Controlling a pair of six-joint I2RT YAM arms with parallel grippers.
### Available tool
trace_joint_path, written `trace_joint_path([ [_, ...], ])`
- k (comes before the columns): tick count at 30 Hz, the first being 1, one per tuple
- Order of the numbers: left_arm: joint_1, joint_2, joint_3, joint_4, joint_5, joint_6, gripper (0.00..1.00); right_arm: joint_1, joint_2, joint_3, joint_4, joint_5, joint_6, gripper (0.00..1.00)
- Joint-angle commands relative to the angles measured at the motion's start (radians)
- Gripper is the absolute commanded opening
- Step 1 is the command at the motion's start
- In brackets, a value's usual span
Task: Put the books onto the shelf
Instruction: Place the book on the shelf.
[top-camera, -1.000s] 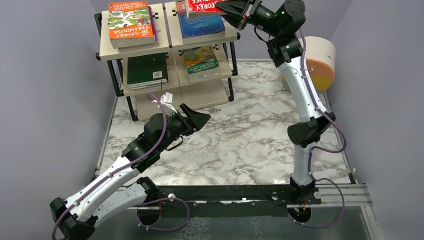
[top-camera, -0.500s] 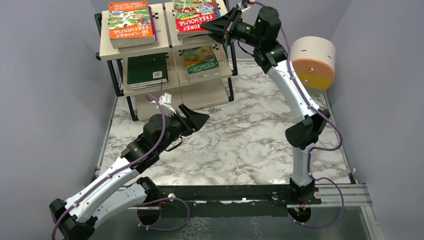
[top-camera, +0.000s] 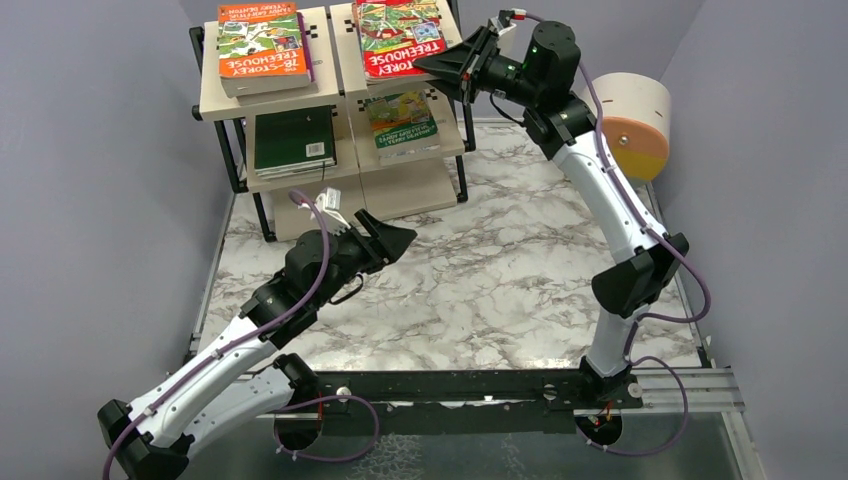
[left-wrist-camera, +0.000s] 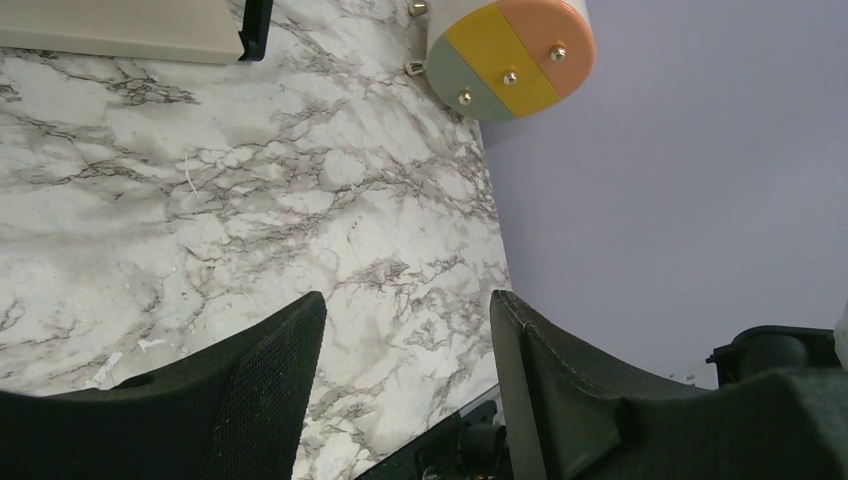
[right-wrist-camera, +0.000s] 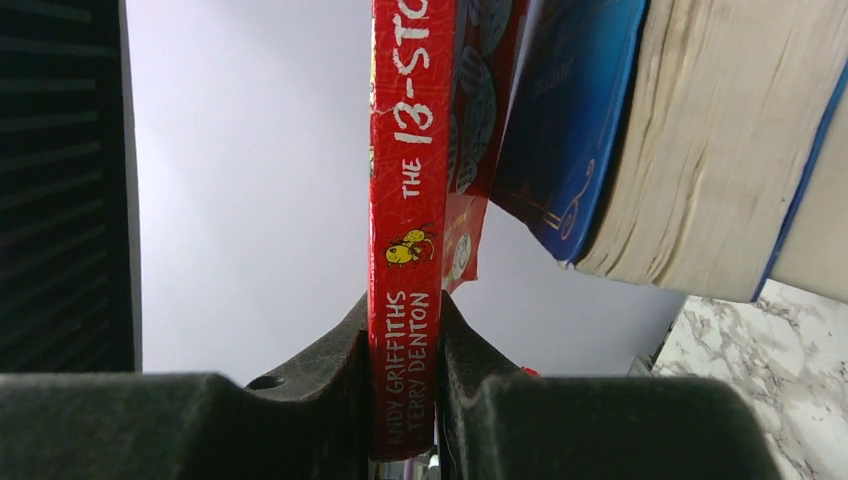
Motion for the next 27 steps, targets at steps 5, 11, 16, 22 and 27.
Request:
trace_joint_path([
  [5,-0.005,-0.037,-0.027,-0.011,-0.026,-0.001,0.54,0.002,-0.06,-0.058,0.026,0.025,-0.017,0.01],
  [11,-0.005,-0.049,-0.034,-0.017,-0.03,-0.006,0.54,0.001,-0.087,-0.131,0.055,0.023,-0.009,0.13],
  [16,-0.004,-0.058,-0.037,-0.021,-0.034,-0.007,0.54,0.002,-0.103,-0.177,0.088,0.019,-0.006,0.56],
  [22,-0.005,-0.062,-0.034,-0.027,-0.04,-0.007,0.54,0.002,-0.128,-0.222,0.131,0.019,-0.019,0.97],
  [27,-0.005,-0.062,-0.029,-0.034,-0.044,-0.009,0.54,0.001,-0.188,-0.319,0.197,-0.002,-0.029,1.0],
])
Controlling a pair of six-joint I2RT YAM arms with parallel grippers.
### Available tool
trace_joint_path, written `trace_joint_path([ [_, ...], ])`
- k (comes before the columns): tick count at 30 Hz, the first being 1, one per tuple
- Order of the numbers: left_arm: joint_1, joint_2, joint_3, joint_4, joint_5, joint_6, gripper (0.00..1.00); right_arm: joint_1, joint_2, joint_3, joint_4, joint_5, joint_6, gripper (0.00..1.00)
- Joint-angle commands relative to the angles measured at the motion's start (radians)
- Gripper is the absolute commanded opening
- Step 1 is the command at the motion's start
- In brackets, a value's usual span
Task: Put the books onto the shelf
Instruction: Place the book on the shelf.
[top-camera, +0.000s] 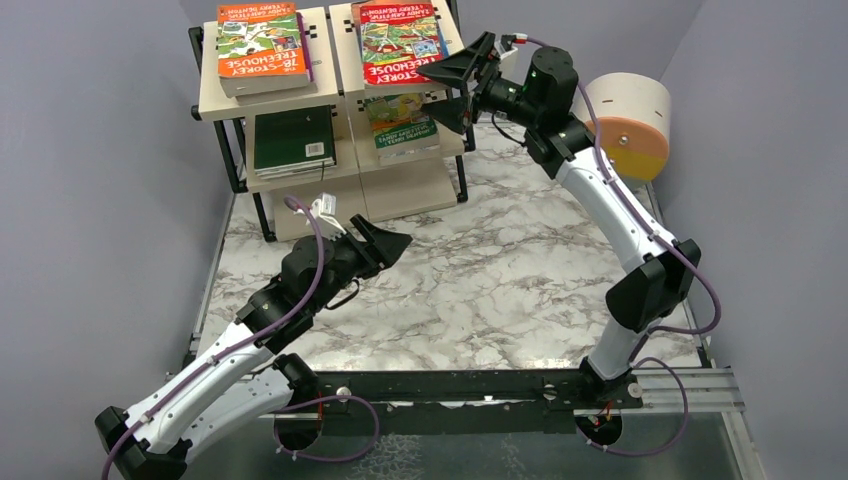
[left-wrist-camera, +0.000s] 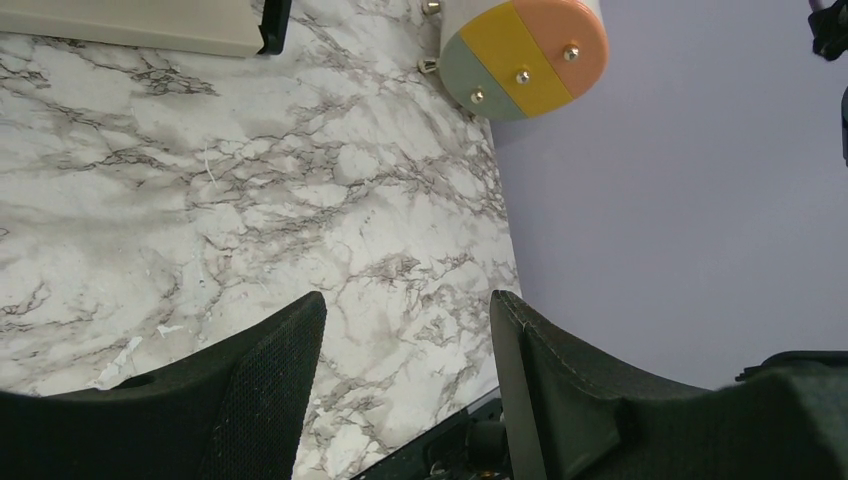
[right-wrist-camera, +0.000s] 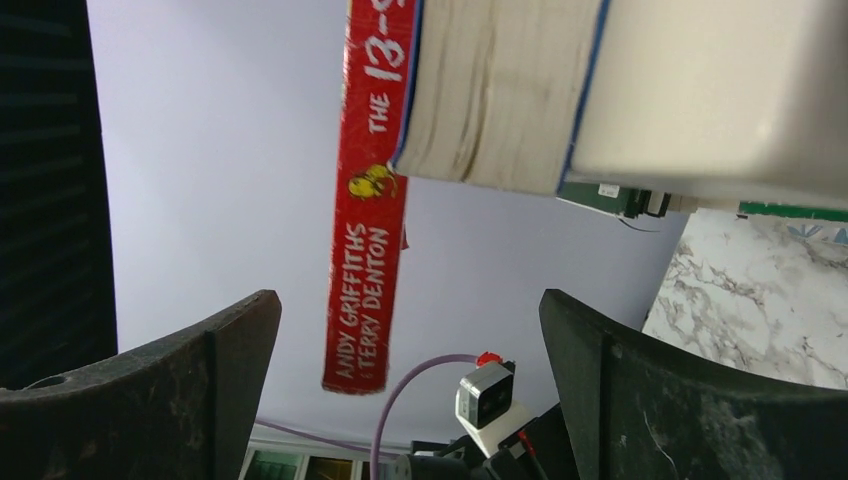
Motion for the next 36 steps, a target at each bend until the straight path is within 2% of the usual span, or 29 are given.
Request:
trace_joint_path([
  [1,-0.005,-0.015,0.003,-0.003,-0.032,-0.002,0.54,0.001,-0.106,-0.097,0.101,-0.01,-0.026,1.0],
  [6,-0.005,-0.003,0.061,-0.012,-0.053,0.041,0.55,0.002,-0.259,-0.309,0.168,-0.016,-0.096,1.0],
  [7,-0.004,0.008,0.085,-0.012,-0.062,0.061,0.58,0.002,-0.295,-0.346,0.164,-0.006,-0.128,1.0],
  [12,-0.004,0.131,0.271,-0.036,-0.084,0.16,0.68,0.002,-0.401,-0.401,0.023,0.109,-0.347,1.0],
  [17,-0.004,0.263,0.396,0.006,-0.064,0.209,0.82,0.002,-0.382,-0.37,-0.021,0.142,-0.438,1.0],
  [19,-0.004,0.31,0.451,0.006,-0.078,0.23,0.91,0.002,-0.365,-0.355,-0.045,0.169,-0.469,1.0],
  [21,-0.003,0.351,0.507,0.001,-0.1,0.256,0.95,0.002,-0.352,-0.341,-0.056,0.197,-0.494,1.0],
  [28,0.017,0.473,0.706,-0.035,-0.146,0.326,0.99,0.002,-0.302,-0.332,0.01,0.205,-0.457,1.0],
  [36,0.076,0.507,0.763,-0.05,-0.146,0.328,0.99,0.002,-0.254,-0.313,0.045,0.196,-0.42,1.0],
])
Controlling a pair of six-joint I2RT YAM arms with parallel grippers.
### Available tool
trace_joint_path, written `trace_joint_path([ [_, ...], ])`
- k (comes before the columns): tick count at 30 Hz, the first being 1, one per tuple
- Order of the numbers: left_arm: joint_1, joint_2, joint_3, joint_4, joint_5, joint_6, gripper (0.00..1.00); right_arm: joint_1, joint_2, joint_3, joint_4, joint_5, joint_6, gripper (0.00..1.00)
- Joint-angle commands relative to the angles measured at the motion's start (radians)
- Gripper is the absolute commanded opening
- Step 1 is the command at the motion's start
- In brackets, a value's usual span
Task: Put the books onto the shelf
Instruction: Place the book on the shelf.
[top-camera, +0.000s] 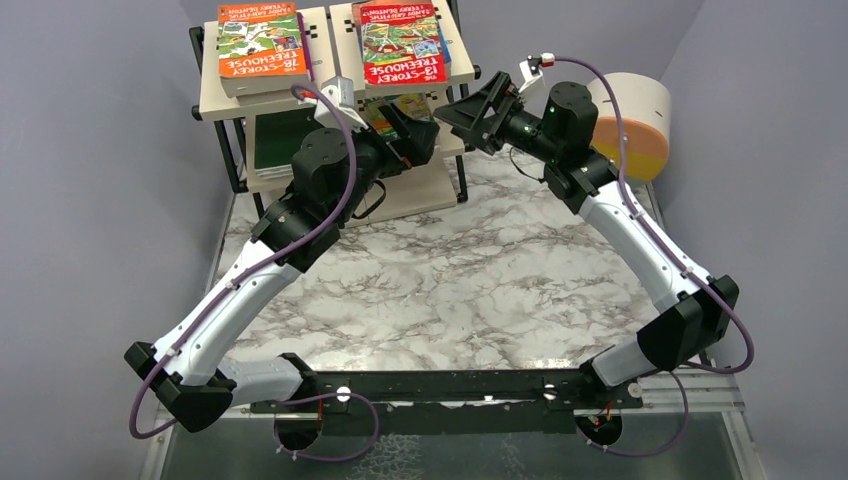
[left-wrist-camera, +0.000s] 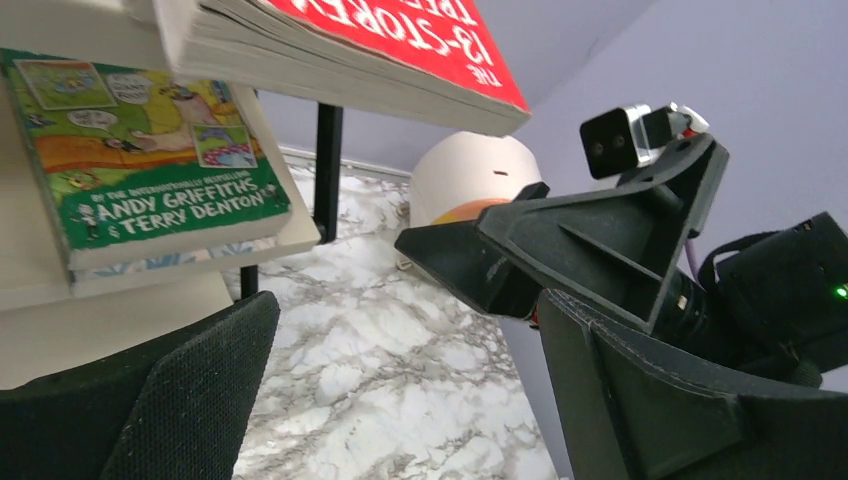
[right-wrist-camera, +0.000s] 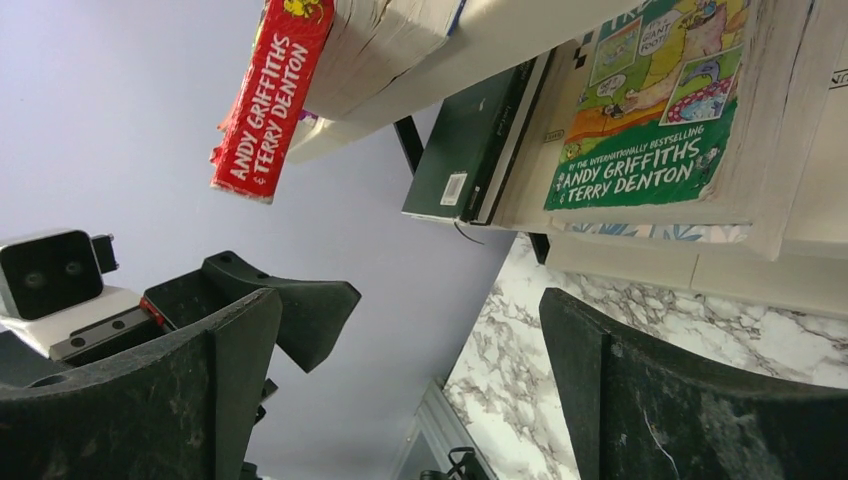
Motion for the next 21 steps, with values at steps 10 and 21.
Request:
trace_joint_path([
  [10,0.141,0.037,0.051,-0.02,0.072,0.0,0.99,0.002,0.046,0.093,0.036,0.016,0.012,1.0],
  [21,0.218,0.066,0.072,-0.005,0.152,-0.014,0.99,0.002,0.091,0.15,0.029,0.016,0.023,1.0],
])
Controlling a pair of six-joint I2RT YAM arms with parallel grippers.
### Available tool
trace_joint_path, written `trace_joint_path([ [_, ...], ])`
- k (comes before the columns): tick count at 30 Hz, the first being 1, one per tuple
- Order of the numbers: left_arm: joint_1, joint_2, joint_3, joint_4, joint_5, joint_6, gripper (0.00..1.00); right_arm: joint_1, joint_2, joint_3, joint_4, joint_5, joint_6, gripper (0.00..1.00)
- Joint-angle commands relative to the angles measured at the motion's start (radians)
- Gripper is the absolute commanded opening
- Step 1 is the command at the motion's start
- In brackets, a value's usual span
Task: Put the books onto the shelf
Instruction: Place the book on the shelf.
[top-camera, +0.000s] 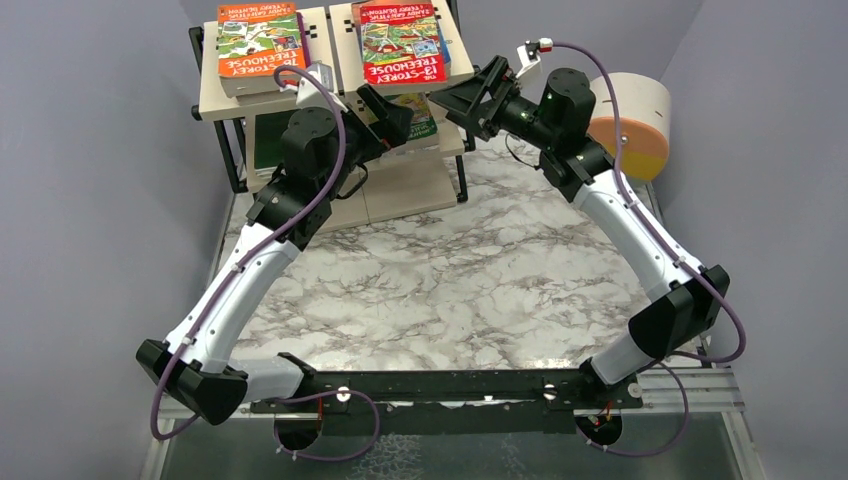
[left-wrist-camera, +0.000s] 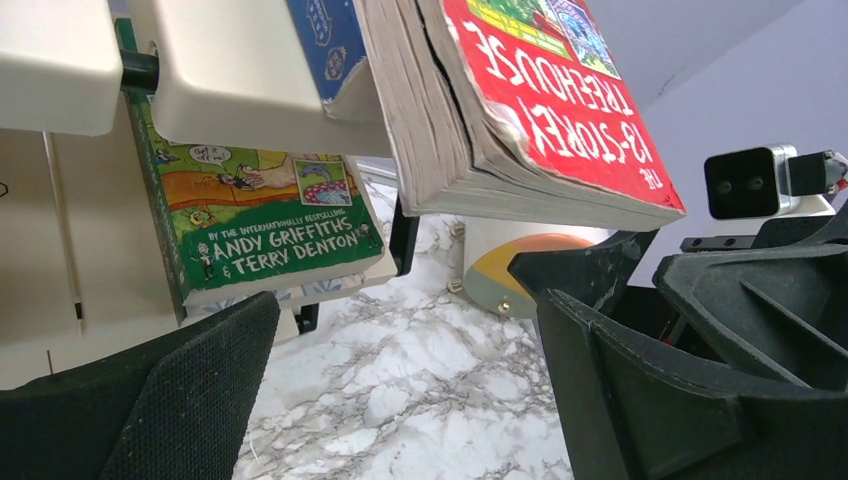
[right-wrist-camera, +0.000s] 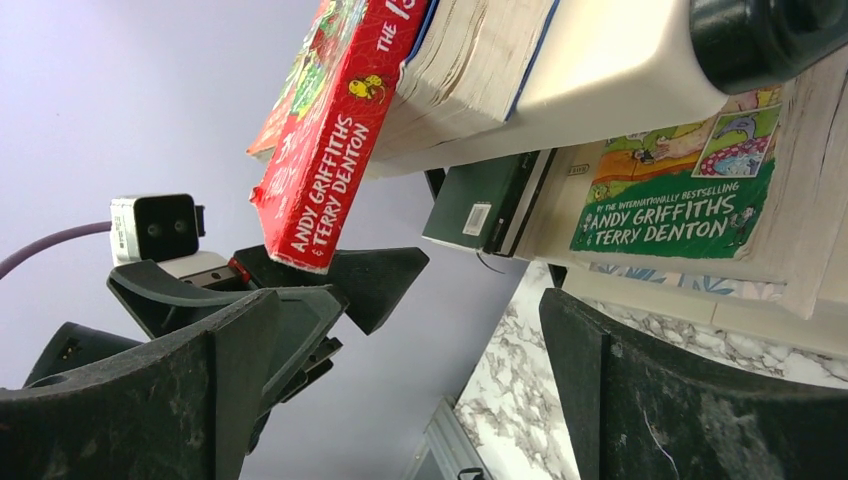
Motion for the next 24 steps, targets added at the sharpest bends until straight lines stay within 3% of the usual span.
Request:
trace_joint_path([
  [1,0.029,0.013,0.051,0.024,0.063,-0.007,0.99,0.002,0.023,0.047,0.018,0.016,0.006,1.0],
  [24,0.108,0.043,0.069,0.051,0.159,-0.032,0.99,0.002,0.09,0.141,0.011,0.012,0.015,1.0],
])
